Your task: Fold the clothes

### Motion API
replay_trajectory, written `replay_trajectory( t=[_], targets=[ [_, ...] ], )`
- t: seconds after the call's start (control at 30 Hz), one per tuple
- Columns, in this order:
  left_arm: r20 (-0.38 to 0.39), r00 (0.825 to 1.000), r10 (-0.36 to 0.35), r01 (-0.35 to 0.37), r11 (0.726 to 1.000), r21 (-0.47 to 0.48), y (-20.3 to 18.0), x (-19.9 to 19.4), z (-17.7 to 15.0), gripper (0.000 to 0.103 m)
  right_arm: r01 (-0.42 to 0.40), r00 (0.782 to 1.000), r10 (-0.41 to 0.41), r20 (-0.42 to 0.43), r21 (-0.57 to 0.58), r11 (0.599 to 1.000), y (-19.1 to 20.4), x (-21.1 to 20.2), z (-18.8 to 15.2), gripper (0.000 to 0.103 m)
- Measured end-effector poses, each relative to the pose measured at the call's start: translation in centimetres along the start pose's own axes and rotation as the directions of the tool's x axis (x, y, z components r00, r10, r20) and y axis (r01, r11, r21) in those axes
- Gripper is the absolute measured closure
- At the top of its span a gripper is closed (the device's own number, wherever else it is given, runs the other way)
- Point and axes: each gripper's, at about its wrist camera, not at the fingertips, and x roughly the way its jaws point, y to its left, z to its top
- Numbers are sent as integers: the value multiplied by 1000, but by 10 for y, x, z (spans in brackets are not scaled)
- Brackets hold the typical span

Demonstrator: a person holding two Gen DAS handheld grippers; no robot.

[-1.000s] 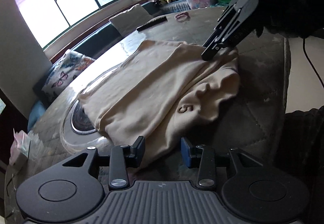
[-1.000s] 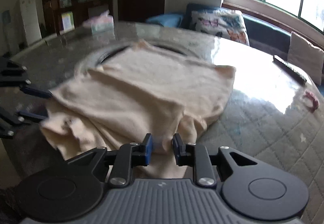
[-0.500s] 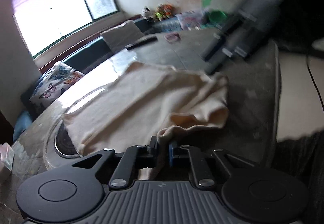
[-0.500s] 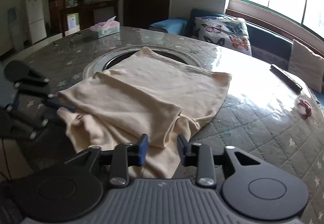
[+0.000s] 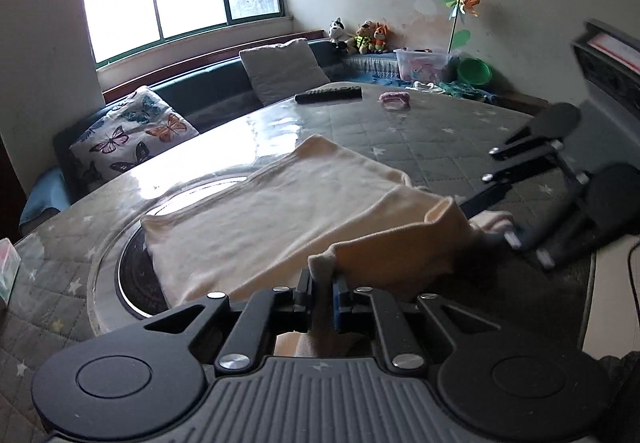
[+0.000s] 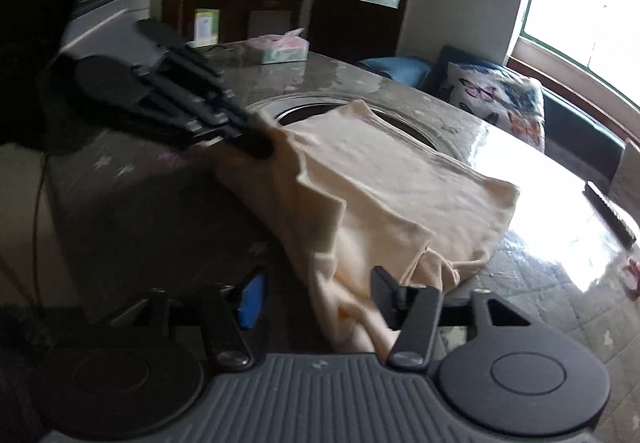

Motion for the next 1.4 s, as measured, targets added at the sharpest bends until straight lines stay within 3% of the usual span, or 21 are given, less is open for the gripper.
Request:
replay_trajectory(
  t=[0.07, 0.2, 0.43, 0.47, 0.57, 0.63, 0.83, 1.1, 1.23, 1.4],
  targets=[
    [1, 1000, 4, -4, 1000, 19, -4, -7, -7, 85, -17, 1000, 17, 1, 46, 999, -8, 4, 4, 85],
    [4, 999, 54, -54, 995, 86, -15, -20, -25, 59, -28, 1000, 27, 17, 123, 992, -22, -1, 9, 91],
    [-29, 991, 129, -123, 978, 171, -23, -17, -50, 59, -36, 998, 24, 61, 200, 979, -31, -10, 20, 94],
    [-32, 990, 136, -129, 976, 176, -23, -16, -51, 59, -33, 998, 20, 67, 201, 979, -31, -11, 21, 94],
    [-31, 987, 160, -151, 970, 188, -20, -12, -52, 86, -30, 996, 12, 86, 214, 976, -30, -14, 22, 95],
    [-19, 988, 156, -150, 973, 175, -18, -16, -51, 93, -24, 995, 3, 97, 221, 975, -28, -16, 20, 96],
    [39, 991, 128, -132, 982, 137, -25, -52, -39, 95, -25, 988, -10, 152, 222, 975, -20, -39, 15, 97],
    [86, 993, 78, -89, 988, 124, -55, -127, -27, 95, -74, 977, 31, 210, 202, 977, 2, -112, 3, 98],
    [85, 993, 82, -90, 991, 98, -49, -121, -19, 95, -83, 974, 39, 225, 193, 978, 8, -128, 5, 98],
    [79, 991, 107, -110, 993, 42, -21, -89, 0, 95, -57, 977, 11, 212, 209, 976, -12, -105, 20, 98]
  ],
)
